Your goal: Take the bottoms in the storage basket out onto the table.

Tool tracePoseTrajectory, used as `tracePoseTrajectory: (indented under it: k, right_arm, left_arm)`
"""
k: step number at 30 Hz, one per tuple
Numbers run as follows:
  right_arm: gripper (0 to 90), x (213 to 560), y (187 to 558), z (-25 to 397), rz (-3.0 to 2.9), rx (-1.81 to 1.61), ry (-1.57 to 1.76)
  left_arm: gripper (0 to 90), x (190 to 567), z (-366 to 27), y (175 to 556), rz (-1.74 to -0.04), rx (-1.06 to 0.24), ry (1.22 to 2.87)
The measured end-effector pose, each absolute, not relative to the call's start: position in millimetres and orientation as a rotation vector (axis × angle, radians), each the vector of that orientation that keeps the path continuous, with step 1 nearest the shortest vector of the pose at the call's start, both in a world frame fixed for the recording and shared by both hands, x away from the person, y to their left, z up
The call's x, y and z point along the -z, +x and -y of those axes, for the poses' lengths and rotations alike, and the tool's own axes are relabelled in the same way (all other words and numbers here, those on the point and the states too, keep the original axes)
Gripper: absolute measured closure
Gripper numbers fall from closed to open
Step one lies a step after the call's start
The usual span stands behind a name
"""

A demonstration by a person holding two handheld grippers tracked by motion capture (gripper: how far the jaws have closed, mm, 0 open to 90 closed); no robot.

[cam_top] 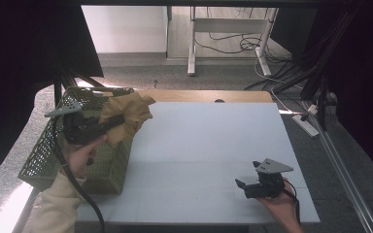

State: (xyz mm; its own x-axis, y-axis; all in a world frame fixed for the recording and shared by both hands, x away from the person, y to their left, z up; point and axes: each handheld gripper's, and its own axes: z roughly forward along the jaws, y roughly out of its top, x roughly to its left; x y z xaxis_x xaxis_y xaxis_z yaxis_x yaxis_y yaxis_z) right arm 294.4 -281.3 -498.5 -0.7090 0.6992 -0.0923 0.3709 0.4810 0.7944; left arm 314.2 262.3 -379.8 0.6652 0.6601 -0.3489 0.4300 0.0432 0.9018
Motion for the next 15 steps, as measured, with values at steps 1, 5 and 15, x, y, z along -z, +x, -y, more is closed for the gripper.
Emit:
tracePoseTrajectory:
  k: [1, 5, 15]
  right_arm:
    - [6.7, 498.6, 294.5, 281.2, -2.326, -1.101, 0.890]
    - [6.7, 498.6, 294.5, 281.7, -2.325, -1.100, 0.896]
    - [6.8, 498.8, 294.5, 281.8, -2.326, -1.099, 0.896]
  left_arm:
    - [67.6, 379.9, -260.8, 315.0, -0.919, -0.219, 1.589]
    - [67.6, 380.4, -254.1, 318.1, -0.912, -0.211, 1.595]
    - [67.6, 379.6, -238.2, 320.9, -0.888, -0.203, 1.616]
